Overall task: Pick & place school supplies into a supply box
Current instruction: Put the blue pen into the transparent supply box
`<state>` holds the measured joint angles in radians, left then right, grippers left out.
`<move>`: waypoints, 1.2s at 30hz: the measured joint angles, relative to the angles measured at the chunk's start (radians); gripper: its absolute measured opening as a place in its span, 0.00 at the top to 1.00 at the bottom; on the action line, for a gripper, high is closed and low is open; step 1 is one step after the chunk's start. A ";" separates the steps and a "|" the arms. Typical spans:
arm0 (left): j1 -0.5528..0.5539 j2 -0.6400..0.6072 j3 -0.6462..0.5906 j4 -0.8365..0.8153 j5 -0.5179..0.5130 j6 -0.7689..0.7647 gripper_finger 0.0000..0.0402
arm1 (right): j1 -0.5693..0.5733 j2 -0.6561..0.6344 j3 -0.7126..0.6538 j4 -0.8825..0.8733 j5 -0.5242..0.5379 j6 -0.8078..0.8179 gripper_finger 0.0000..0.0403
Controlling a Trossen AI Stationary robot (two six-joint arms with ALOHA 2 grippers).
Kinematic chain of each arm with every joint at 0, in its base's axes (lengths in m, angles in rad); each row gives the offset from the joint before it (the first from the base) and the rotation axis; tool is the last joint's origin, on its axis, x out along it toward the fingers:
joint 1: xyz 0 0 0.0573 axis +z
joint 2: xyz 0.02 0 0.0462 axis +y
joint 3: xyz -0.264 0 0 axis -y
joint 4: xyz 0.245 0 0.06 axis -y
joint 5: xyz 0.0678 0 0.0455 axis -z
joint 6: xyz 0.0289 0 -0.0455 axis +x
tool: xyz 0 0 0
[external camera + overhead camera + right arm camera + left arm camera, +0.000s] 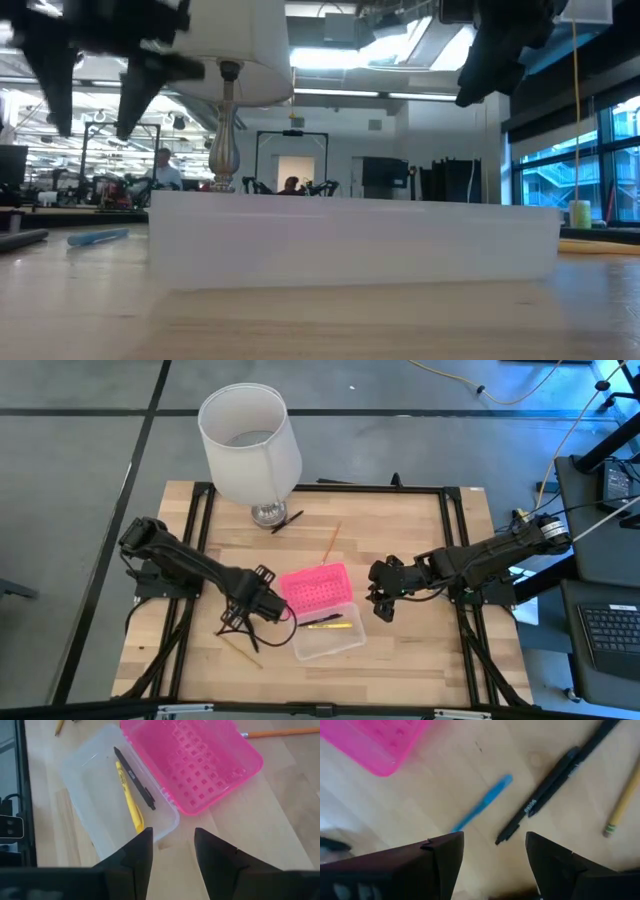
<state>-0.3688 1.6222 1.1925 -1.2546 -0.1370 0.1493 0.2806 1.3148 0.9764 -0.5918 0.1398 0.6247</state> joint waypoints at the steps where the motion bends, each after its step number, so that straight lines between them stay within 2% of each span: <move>1: 0.004 0.000 -0.024 0.028 0.001 0.005 0.48 | 0.000 0.000 0.000 0.000 0.000 0.000 0.63; 8: 0.045 0.000 -0.143 0.220 0.050 0.062 0.48 | 0.000 0.000 0.000 0.005 -0.001 0.025 0.63; 16: 0.103 -0.008 -0.236 0.257 0.076 0.067 0.48 | 0.021 0.000 0.000 0.005 -0.001 0.055 0.63; 27: 0.110 -0.008 -0.293 0.368 0.096 0.217 0.48 | 0.025 0.000 0.000 0.007 0.000 0.056 0.63; 36: 0.110 -0.011 -0.374 0.474 0.098 0.237 0.48 | 0.025 0.000 0.000 0.007 0.000 0.079 0.63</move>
<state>-0.2592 1.6112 0.8185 -0.7809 -0.0390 0.3864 0.3054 1.3148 0.9764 -0.5850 0.1401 0.7033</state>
